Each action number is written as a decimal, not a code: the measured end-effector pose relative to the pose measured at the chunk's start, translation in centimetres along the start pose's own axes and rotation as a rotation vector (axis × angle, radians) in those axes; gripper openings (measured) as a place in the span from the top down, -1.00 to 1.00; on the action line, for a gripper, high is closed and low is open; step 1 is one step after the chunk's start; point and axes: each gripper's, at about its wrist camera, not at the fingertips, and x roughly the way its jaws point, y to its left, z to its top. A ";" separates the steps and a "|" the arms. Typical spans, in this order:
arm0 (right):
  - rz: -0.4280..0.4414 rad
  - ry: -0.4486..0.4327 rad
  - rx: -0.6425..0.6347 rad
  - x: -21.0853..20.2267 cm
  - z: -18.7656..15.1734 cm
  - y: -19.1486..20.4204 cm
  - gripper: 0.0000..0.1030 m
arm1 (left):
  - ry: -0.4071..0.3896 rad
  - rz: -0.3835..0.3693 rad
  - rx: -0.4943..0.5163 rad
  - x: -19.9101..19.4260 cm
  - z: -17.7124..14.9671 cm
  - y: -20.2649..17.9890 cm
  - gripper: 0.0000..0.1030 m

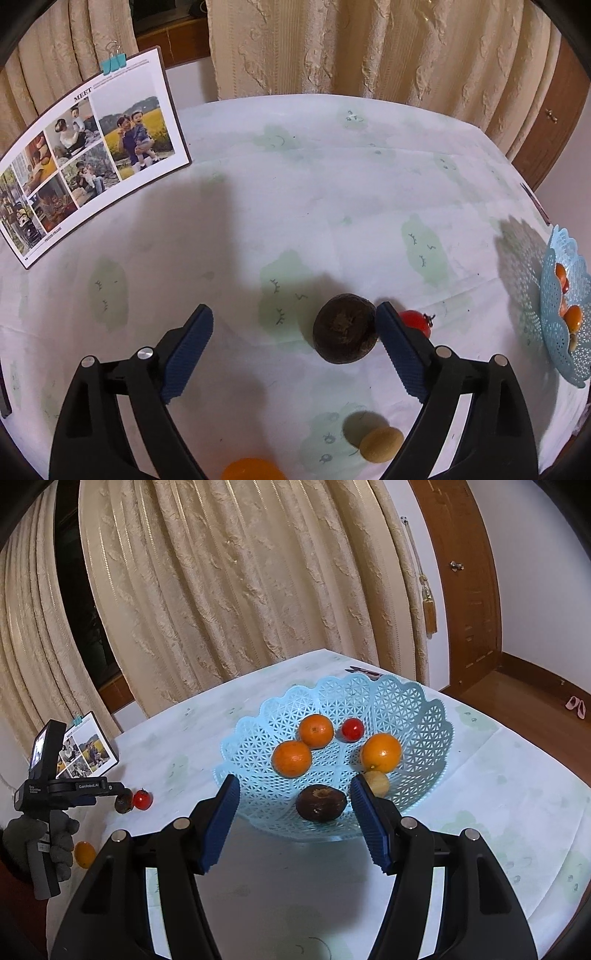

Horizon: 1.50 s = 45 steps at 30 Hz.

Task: Organize fruits
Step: 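Move both grippers back over the remaining fruit on the table, then grasp the dark brown round fruit with the left gripper, then grasp the red cherry tomato with the right gripper while the left holds the dark fruit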

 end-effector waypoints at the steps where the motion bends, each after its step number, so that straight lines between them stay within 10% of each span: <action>1: 0.002 0.002 -0.003 0.1 0.0 0.2 -0.24 | 0.000 0.001 0.004 0.0 -0.1 -0.1 -0.74; 9: 0.010 0.006 -0.029 0.0 -0.2 1.3 -0.24 | 0.032 -0.021 0.033 1.4 -0.2 -1.8 -0.68; 19: 0.023 0.027 -0.063 0.2 -0.4 3.0 -0.24 | 0.057 -0.120 0.033 2.2 -0.1 -2.4 0.20; 45: 0.293 0.400 -0.288 12.9 -0.7 18.0 -0.24 | -0.215 -0.045 -0.069 -6.5 1.1 3.0 0.20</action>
